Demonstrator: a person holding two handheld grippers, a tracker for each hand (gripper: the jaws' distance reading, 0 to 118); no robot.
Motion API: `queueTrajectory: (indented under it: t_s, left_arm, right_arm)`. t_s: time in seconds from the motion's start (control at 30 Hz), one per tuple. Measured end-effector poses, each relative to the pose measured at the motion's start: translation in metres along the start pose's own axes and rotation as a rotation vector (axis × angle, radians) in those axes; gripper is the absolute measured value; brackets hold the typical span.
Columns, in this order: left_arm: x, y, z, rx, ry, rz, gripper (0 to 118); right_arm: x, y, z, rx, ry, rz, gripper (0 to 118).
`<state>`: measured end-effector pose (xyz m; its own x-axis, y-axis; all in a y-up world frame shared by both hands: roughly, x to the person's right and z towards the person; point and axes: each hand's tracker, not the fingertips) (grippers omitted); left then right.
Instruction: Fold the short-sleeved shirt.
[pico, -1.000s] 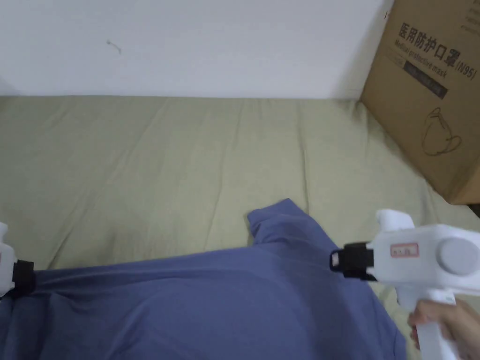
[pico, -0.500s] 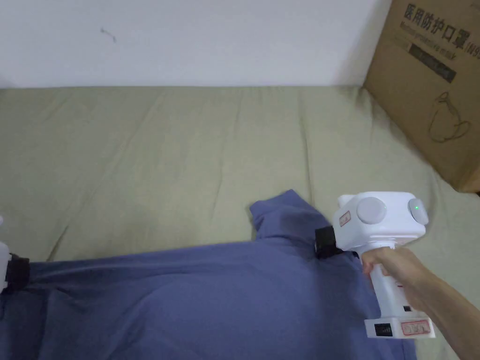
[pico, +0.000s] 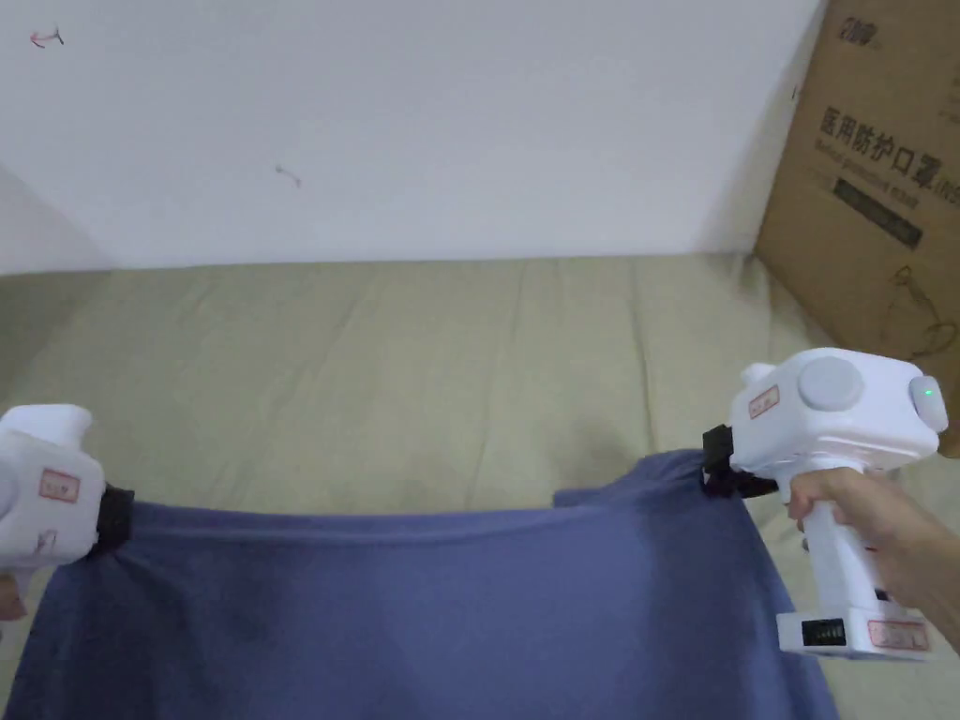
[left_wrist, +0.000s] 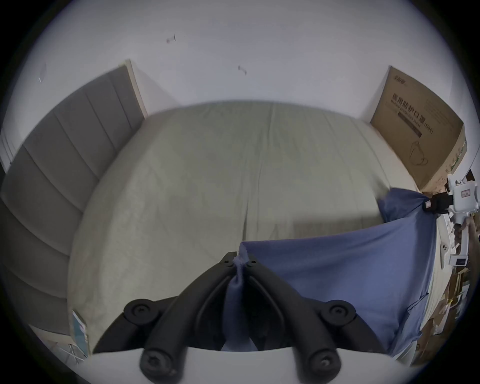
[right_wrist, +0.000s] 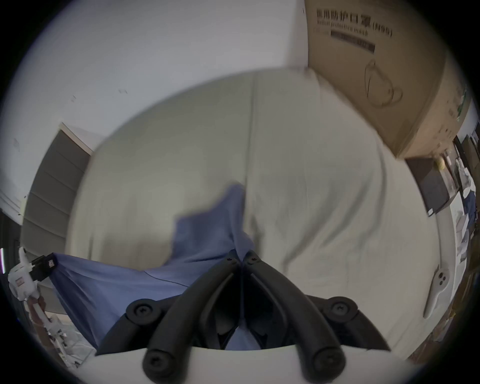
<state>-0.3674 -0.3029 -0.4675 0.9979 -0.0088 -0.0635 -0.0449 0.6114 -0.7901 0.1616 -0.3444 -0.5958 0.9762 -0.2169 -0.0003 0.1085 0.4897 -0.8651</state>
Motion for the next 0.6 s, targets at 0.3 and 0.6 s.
queueTrajectory:
  t_s: [0.3, 0.6]
  left_arm:
    - [-0.005, 0.101, 0.098, 0.237, 0.046, -0.014, 0]
    - [0.011, 0.217, 0.181, 0.495, 0.199, -0.063, 0]
  right_arm:
    - [-0.036, 0.075, 0.154, 0.24, 0.047, 0.039, 0]
    - [-0.08, 0.162, 0.266, 0.428, 0.064, 0.043, 0]
